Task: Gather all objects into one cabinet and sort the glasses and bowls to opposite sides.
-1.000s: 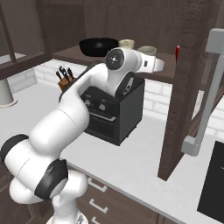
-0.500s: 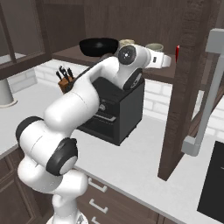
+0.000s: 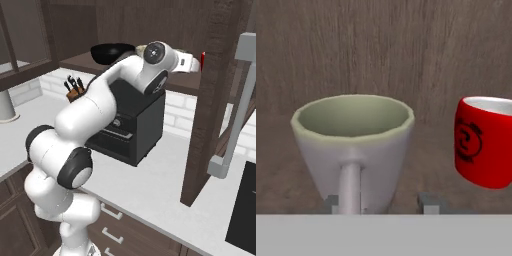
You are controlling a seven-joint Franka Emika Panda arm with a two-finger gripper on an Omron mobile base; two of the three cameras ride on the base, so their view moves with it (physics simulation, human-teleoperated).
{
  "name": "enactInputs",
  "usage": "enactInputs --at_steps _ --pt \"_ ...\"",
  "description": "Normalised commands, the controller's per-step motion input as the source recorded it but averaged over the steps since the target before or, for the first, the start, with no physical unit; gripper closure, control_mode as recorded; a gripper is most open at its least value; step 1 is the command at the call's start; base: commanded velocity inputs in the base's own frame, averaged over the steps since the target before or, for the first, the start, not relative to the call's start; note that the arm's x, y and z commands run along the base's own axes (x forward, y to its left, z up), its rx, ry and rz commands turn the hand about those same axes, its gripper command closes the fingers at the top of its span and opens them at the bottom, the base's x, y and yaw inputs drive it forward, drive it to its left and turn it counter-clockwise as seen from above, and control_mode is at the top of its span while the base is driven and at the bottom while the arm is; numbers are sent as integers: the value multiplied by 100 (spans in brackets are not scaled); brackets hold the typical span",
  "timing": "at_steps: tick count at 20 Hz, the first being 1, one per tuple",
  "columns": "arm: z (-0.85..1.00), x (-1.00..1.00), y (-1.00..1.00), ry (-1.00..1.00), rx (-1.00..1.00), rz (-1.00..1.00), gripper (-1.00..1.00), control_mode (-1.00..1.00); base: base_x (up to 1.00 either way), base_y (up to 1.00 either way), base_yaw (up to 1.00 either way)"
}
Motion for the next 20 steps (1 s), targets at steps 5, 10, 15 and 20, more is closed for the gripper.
enactInputs --at_steps 5,10,15,20 --pt "-12 12 -11 0 1 5 -100 -100 0 0 0" --pt "0 -13 -6 -7 1 3 -100 -100 0 0 0" --pt "-14 -40 1 -15 0 0 -100 -100 0 0 0" --pt "-59 -92 42 -32 -11 0 -100 -100 0 0 0"
